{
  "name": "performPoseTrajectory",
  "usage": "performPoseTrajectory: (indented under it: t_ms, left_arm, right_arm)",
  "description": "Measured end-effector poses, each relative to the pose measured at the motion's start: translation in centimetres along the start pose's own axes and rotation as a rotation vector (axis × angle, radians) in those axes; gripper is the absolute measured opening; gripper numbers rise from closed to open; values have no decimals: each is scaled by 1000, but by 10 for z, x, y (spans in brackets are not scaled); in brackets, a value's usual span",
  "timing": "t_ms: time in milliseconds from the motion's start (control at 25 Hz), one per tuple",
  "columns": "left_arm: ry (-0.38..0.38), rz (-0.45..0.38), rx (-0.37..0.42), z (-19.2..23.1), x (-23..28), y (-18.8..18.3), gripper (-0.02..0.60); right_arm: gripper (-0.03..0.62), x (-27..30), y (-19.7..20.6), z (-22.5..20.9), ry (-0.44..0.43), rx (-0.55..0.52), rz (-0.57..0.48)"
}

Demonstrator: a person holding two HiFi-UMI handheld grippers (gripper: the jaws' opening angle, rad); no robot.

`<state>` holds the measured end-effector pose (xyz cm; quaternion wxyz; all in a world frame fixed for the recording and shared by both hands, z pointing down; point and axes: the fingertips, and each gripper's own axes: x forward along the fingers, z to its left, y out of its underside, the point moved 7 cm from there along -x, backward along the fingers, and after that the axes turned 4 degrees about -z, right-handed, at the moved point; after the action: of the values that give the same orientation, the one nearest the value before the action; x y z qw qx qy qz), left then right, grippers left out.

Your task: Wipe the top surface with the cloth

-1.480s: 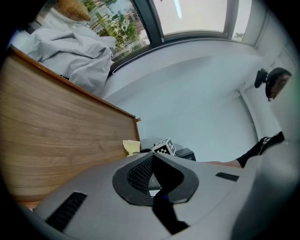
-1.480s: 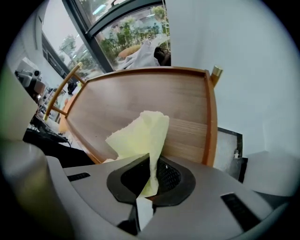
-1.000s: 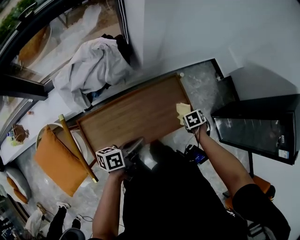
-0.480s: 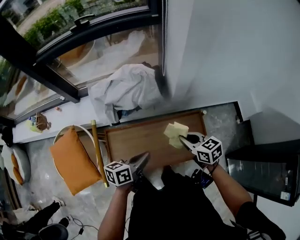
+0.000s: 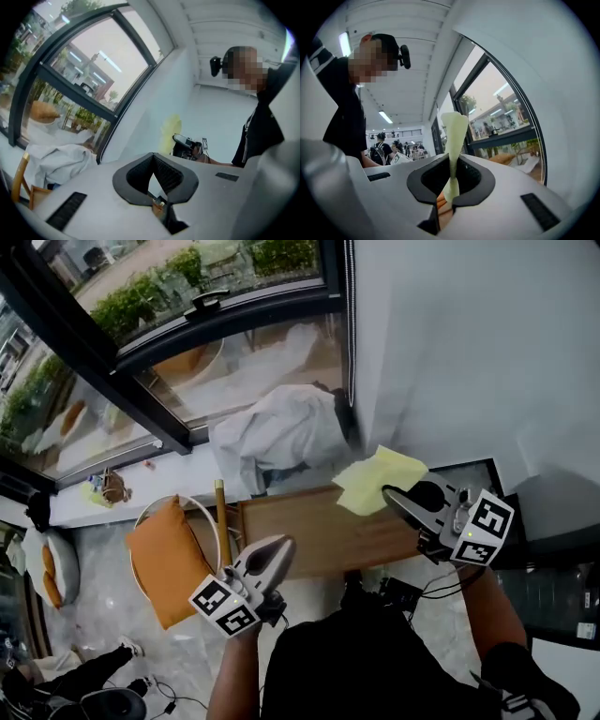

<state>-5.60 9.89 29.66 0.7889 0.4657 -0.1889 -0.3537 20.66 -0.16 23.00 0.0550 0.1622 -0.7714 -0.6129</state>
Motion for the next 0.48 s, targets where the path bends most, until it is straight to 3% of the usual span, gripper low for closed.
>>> performPoseTrajectory:
  t_ms: [160,280,480]
  left_arm:
    - [86,-98,121,-40,-42,-25,8]
    - [131,-128,170,-66,-75,-33,8]
    - [141,-139,194,-102,-139,-24,9]
  right_arm:
    - [32,-17,-17,66,35,-101,-78]
    - [32,-30,-11,103,75,-58,-105]
    - [32,-45,18,180,131,-12,-72]
